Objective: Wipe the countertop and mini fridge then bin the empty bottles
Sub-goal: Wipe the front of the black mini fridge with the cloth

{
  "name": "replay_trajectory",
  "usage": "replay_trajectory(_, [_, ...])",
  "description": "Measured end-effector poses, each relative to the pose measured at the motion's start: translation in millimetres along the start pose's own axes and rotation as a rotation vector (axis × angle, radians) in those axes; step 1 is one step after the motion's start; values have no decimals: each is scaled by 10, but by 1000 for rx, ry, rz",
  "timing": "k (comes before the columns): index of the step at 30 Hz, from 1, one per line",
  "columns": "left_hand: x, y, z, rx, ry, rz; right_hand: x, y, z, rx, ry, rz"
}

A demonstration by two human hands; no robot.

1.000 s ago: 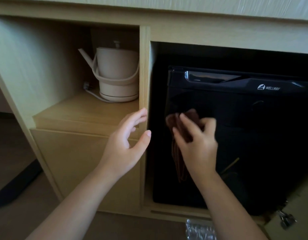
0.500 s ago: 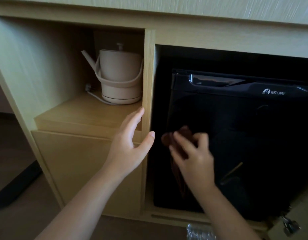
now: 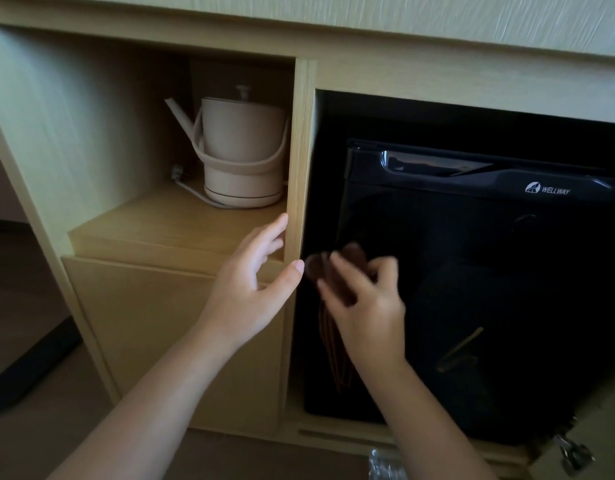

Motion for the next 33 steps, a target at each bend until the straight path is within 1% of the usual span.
replay_trajectory(2, [4, 7, -13, 10, 2, -3, 51, 176, 273, -204, -68, 85])
replay_trajectory(4, [-1, 8, -29, 19, -5, -23, 116, 263, 498, -304, -113, 126])
replay_trajectory(6, [-14, -5, -38, 30, -5, -44, 186, 258, 534, -315, -109, 86])
replay_trajectory(7, [-21, -7, -41, 29, -6, -49, 209, 229, 499, -294, -91, 73])
replay_trajectory(11, [-48, -12, -30, 16, -4, -49, 156, 42, 219, -63, -35, -8])
replay_trajectory(13, [-63, -13, -28, 9, -6, -49, 92, 16, 117, 4, -28, -11])
replay_trajectory(15, [-75, -9, -27, 6, -9, -40, 69, 56, 144, -31, -53, 54])
replay_trajectory(18, [-59, 11, -32, 23, 6, -24, 83, 167, 359, -203, -153, 193])
replay_trajectory(20, [-65, 21, -43, 31, -4, 52, 93, 215, 453, -286, -164, 210])
replay_trajectory(21, [-88, 17, -44, 18, -20, 106, 97, 209, 439, -271, -138, 187])
replay_trajectory(22, [-125, 14, -47, -18, -46, 154, 80, 170, 374, -215, -102, 155])
replay_trajectory(25, [-283, -20, -43, -180, -186, 208, -63, -60, -44, 92, -24, 11])
replay_trajectory(26, [-332, -59, -31, -199, -226, 203, -136, -95, -168, 160, -10, -30])
replay_trajectory(27, [-375, -110, -12, -198, -254, 195, -216, -64, -232, 172, -7, -40])
replay_trajectory(28, [-405, -162, 6, -189, -270, 194, -299, 26, -226, 135, -23, -23])
replay_trajectory(29, [-428, -215, 24, -183, -275, 211, -384, 165, -168, 54, -49, 10])
replay_trajectory(31, [-470, -334, 34, -186, -289, 304, -574, 524, 6, -182, -121, 51])
replay_trajectory(33, [-494, -493, 21, -163, -339, 382, -774, 848, 147, -361, -232, 101])
Point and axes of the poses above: each hand's wrist, its own z-axis towards the middle knuckle, its own y-axis out of the back of the hand, x = y × z, the point moved 5 cm from there along z, towards the middle knuckle, and after that the axes turned 3 degrees about x, right-handed, at the moved point
